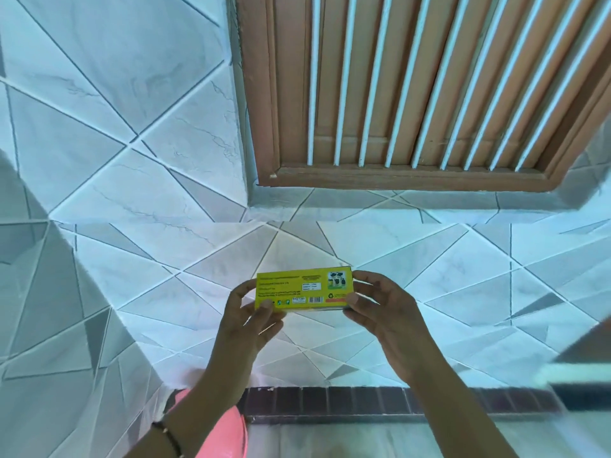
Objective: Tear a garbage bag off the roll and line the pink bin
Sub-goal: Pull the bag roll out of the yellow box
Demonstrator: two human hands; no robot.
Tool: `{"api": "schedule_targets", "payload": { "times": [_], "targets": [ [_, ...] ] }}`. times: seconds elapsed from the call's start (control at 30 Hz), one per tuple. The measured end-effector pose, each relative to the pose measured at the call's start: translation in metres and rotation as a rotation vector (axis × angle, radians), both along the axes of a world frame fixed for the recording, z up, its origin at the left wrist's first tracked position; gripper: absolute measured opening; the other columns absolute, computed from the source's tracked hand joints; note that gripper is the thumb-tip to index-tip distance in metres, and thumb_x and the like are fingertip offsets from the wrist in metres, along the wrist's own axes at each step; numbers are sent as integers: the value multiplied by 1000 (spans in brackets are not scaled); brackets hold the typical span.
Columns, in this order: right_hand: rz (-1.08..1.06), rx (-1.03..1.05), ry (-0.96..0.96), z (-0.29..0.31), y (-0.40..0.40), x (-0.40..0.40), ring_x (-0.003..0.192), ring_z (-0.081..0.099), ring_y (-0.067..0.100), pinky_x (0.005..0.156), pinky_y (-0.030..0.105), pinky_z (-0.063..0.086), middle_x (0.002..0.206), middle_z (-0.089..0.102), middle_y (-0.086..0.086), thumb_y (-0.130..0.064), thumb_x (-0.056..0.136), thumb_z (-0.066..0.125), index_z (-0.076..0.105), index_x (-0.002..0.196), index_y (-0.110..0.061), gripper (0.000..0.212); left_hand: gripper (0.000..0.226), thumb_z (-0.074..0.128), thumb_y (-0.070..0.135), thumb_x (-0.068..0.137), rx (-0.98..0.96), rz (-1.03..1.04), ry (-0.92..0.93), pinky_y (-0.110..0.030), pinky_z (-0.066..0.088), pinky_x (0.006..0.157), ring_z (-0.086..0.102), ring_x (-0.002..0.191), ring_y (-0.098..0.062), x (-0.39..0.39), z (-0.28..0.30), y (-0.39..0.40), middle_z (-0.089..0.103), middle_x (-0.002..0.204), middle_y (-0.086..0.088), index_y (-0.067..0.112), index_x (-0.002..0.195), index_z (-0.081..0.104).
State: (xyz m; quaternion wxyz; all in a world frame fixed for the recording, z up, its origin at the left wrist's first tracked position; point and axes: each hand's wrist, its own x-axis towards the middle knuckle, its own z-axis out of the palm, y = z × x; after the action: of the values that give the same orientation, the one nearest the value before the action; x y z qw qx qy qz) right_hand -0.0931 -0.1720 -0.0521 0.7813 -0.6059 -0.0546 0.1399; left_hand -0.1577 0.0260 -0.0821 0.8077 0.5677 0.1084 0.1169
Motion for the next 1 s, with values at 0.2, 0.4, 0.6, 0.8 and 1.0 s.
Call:
{"api": "schedule_targets", "payload": {
  "times": [0.2,0.4,0.6,0.8,1.0],
  "targets": [
    [-32,84,10,-11,8,-36,98,67,28,93,41,52,116,67,20,-10,74,71,63,112,-8,39,69,86,40,53,-167,45,-28,-27,58,77,63,85,-24,-29,-6,-2,72,90,-4,29,114,57],
    [-9,109,3,-18,0,-58,94,68,27,81,32,57,107,71,17,-43,45,90,64,112,-6,80,58,78,34,62,-229,43,-9,-29,58,79,65,82,-22,-51,-11,-9,73,89,-1,29,116,56],
    [-30,53,-44,-12,-6,-65,88,67,27,74,33,57,99,72,17,-26,72,73,64,111,-2,46,48,60,21,79,-215,76,-20,-34,58,83,65,81,-26,-57,-6,-23,73,85,1,22,125,49],
    [-53,-130,-63,-6,-29,-61,87,68,25,75,42,53,95,75,12,-23,72,65,70,103,-11,34,57,62,24,74,-114,37,-3,-41,51,92,69,79,-19,-54,1,-33,73,88,-1,26,130,51],
    [-56,-261,-62,2,-41,-49,78,71,24,73,39,57,91,76,9,-6,86,60,65,106,-12,22,62,65,25,69,-107,27,-2,-40,49,96,69,81,-16,-48,3,-46,72,87,-3,26,130,53]
  ]
}}
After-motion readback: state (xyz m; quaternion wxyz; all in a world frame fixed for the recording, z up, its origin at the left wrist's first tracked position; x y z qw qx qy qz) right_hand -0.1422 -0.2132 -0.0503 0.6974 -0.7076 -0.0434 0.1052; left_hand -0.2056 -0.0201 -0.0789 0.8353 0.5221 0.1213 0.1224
